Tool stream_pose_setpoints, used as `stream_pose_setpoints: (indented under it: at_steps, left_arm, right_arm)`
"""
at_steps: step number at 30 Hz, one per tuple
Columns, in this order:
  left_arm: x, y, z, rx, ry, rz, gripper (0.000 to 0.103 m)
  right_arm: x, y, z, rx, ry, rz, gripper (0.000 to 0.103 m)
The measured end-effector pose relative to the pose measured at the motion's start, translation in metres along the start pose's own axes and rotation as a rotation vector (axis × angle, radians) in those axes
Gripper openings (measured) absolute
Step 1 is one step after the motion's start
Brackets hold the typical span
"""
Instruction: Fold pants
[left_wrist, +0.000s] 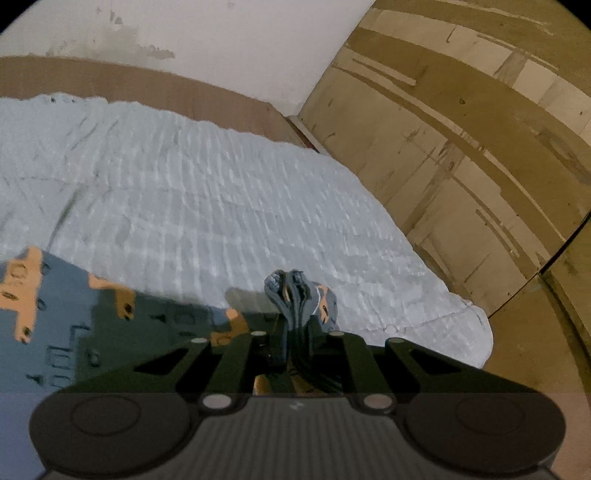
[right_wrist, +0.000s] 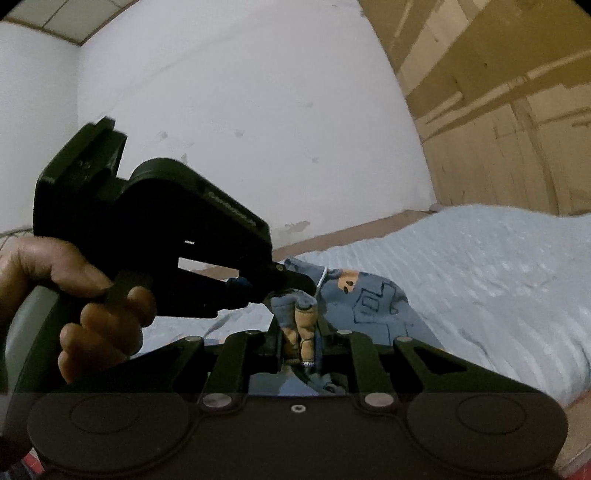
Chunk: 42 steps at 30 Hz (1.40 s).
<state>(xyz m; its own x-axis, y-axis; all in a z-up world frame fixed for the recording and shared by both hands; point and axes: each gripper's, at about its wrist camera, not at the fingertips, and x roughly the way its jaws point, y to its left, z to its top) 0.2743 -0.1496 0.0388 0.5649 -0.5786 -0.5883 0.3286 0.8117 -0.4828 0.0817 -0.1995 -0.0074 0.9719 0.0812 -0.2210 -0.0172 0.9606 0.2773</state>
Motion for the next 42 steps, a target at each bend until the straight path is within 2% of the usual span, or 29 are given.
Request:
stream_pose_setpoints:
  at_steps: [7,14,22,33,36,37,38,39,40,41,42]
  left_arm:
    - [-0.04,0.019,0.013,0.037,-0.025,0.042,0.009]
    - [-0.072,0.066,0.008,0.025,-0.03,0.119,0.009]
    - [-0.073,0.127,-0.013,-0.076,0.0,0.158,0.009]
    - [-0.069,0.17,-0.034,-0.154,0.006,0.135,0.011]
    - [-0.072,0.173,-0.035,-0.156,-0.005,0.135,0.02]
    - [-0.074,0.172,-0.035,-0.153,-0.014,0.146,0.029]
    - [-0.077,0.171,-0.034,-0.146,-0.025,0.162,0.036]
    - [-0.08,0.17,-0.034,-0.138,-0.039,0.181,0.05]
    - [-0.082,0.169,-0.033,-0.129,-0.058,0.204,0.061]
    - [-0.084,0.168,-0.032,-0.12,-0.075,0.224,0.064]
    - [-0.085,0.166,-0.031,-0.106,-0.091,0.249,0.067]
  right_arm:
    - [-0.002,0.011,0.007,-0.044,0.002,0.054,0.016]
    - [-0.002,0.019,0.003,-0.092,0.044,0.111,0.016]
    - [0.001,0.028,-0.009,-0.181,0.157,0.17,0.016]
    - [0.026,0.037,-0.019,-0.241,0.24,0.194,0.017]
    - [0.027,0.039,-0.021,-0.256,0.239,0.2,0.023]
    - [0.028,0.039,-0.021,-0.26,0.235,0.205,0.026]
    - [0.03,0.039,-0.02,-0.264,0.23,0.214,0.034]
    - [0.026,0.036,-0.021,-0.266,0.222,0.226,0.039]
    - [0.024,0.032,-0.021,-0.267,0.206,0.241,0.05]
    - [0.021,0.028,-0.02,-0.271,0.192,0.25,0.063]
    - [0.016,0.025,-0.02,-0.275,0.179,0.255,0.068]
